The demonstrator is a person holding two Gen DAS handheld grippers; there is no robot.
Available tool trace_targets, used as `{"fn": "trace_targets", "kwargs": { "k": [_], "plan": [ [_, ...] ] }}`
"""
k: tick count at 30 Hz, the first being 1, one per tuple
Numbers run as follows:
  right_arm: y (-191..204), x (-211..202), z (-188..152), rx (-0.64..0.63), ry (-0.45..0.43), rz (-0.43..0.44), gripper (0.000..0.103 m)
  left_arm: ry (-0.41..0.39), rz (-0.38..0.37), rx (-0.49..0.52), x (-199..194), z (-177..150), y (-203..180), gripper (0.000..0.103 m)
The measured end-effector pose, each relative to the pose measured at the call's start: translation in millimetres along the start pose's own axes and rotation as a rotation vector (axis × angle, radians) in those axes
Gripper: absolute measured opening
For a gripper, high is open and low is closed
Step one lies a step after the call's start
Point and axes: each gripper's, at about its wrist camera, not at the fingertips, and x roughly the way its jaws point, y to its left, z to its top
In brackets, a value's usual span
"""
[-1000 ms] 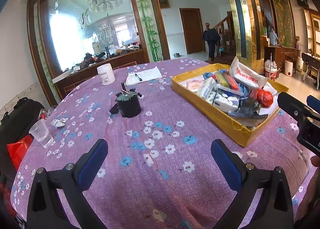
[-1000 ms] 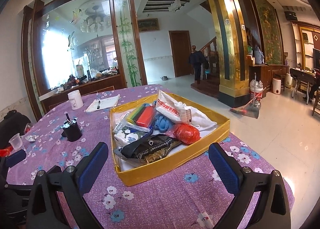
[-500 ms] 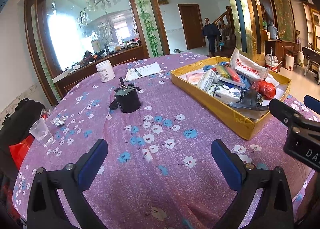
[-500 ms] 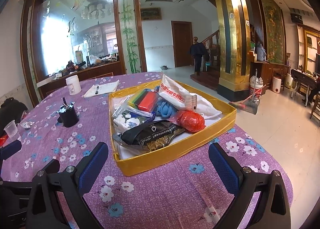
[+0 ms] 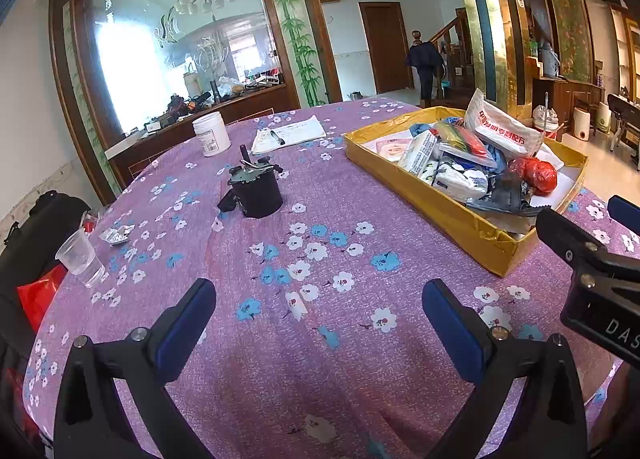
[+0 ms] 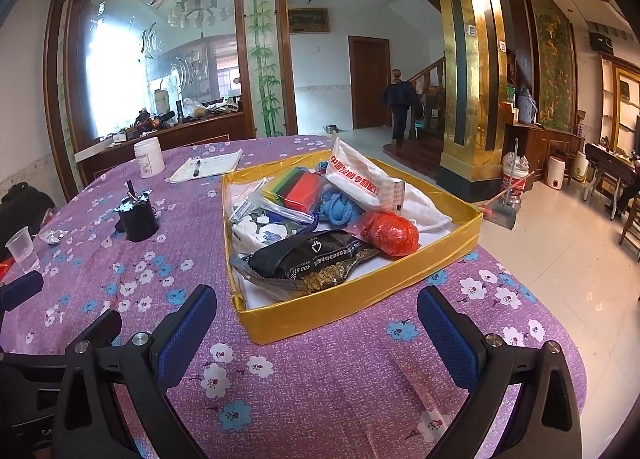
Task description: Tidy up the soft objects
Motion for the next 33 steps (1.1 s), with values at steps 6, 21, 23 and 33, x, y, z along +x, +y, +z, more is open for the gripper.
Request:
{"fn": "trace_targets", "kwargs": {
  "k": [6,21,23,33],
  "plan": [
    [0.6,1.2,-0.2,-0.004,0.002,-0.002,0.102,0.003,0.004,-0.001,1.7,0.3,0.1,0.103],
    [1.6,0.8,-0.2,-0.007,0.001,-0.001,0.102,0.001,0.011,0.000,0.4,-1.1,0.9,0.103],
    [1.7,0.9,-0.4,-0.008,0.002,-0.001,0.102,0.000,0.010,0.000,-0.2,-1.5,1.7,0.103],
    [1.7,0.6,-0.2,-0.007,0.002,0.001,0.102,0.019,0.019,0.008,1.1,-2.4,0.2,0.103]
  ]
}}
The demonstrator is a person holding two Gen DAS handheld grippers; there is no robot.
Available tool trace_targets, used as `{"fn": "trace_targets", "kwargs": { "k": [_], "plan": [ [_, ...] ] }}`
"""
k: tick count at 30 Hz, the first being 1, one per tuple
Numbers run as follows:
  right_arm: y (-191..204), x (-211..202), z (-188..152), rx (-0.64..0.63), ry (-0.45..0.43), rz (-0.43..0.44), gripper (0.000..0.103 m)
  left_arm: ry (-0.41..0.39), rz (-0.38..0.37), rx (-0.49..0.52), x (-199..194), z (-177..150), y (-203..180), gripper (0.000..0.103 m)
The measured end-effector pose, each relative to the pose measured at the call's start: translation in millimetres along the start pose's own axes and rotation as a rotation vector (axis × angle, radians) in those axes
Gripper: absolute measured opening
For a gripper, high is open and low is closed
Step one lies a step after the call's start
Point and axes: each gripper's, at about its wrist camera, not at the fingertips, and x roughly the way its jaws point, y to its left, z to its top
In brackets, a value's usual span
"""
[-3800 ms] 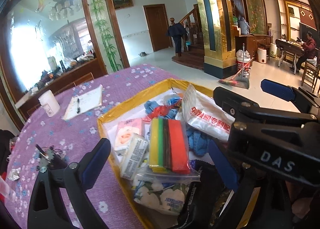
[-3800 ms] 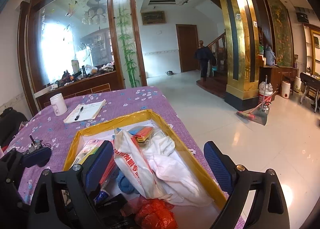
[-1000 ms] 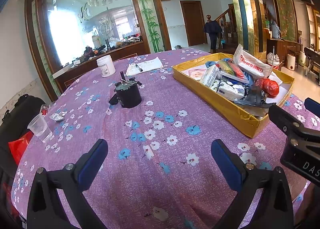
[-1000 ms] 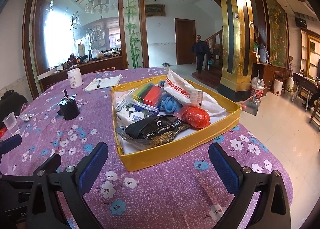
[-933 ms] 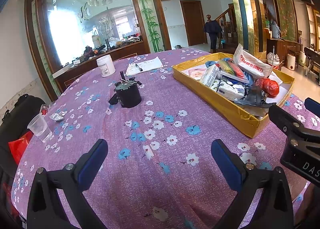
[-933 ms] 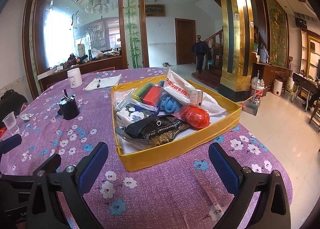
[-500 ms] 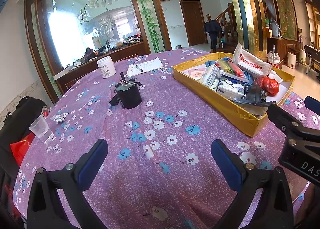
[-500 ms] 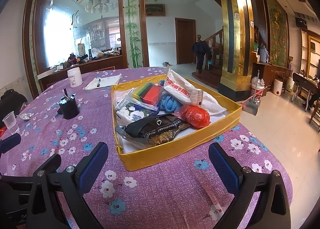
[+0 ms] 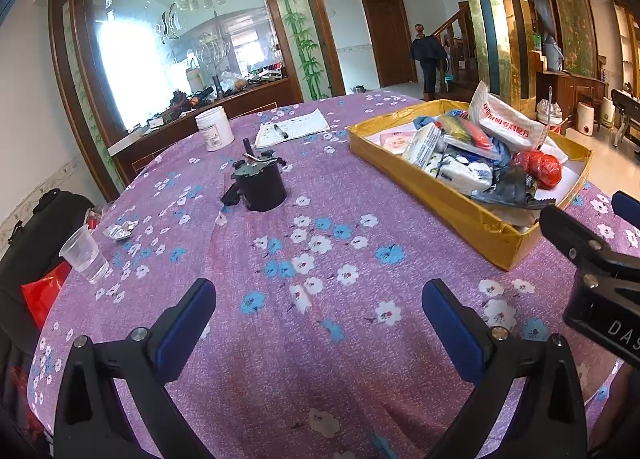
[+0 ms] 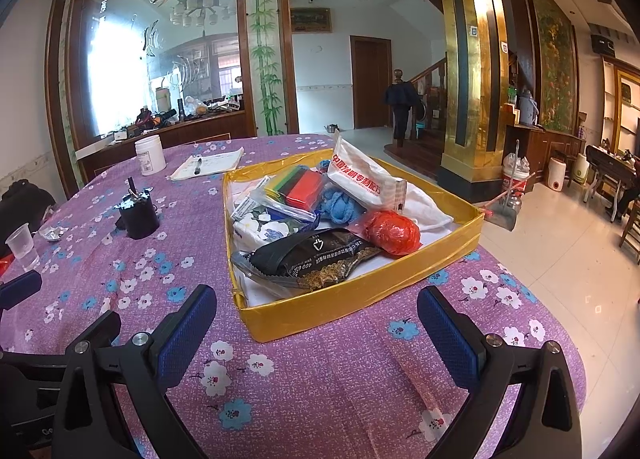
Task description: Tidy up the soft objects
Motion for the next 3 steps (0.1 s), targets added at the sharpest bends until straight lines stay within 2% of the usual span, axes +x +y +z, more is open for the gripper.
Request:
{"fn": "trace_targets", "kwargs": {
  "k": [3],
  "plan": [
    [-0.1,0.3,0.3,0.001,0.001,0.001,0.102,0.000,-0.009,0.007,0.1,-1.3,0.4,0.103]
  ]
}}
